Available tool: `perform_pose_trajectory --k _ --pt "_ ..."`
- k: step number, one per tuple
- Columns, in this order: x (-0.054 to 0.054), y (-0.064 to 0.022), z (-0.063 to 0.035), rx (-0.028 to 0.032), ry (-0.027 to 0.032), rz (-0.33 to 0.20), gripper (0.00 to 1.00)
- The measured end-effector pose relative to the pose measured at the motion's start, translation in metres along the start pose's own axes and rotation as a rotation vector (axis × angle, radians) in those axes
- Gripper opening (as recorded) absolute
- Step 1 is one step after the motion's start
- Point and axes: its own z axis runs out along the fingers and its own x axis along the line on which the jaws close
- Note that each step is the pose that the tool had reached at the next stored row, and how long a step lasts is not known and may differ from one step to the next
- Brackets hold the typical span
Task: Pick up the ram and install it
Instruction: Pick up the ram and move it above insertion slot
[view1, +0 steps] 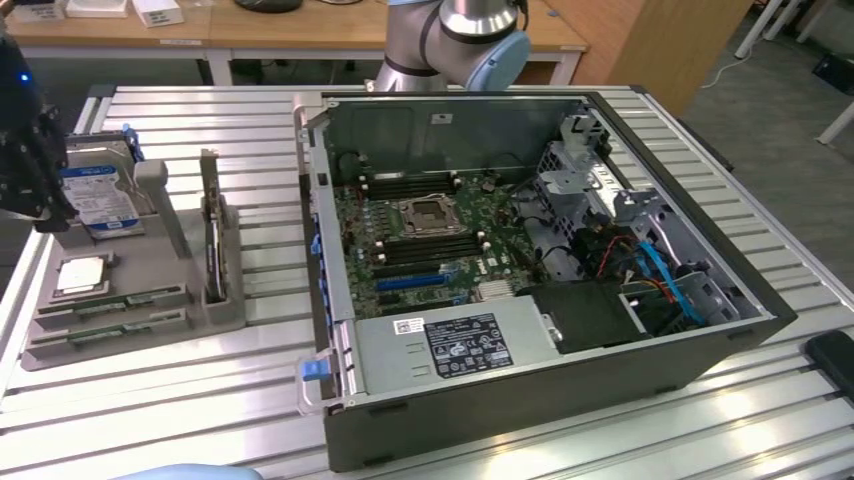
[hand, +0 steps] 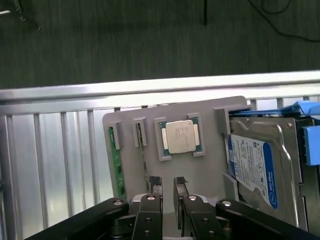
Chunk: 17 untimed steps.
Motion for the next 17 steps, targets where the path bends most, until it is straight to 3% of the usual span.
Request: perform_pose_trajectory --k 8,17 --pt "0.0 0.0 0.0006 0.0006 0.0053 -0.138 0.24" --pt "0.0017 -0.0001 0.0008 0.0007 0.0054 -0.139 0.24"
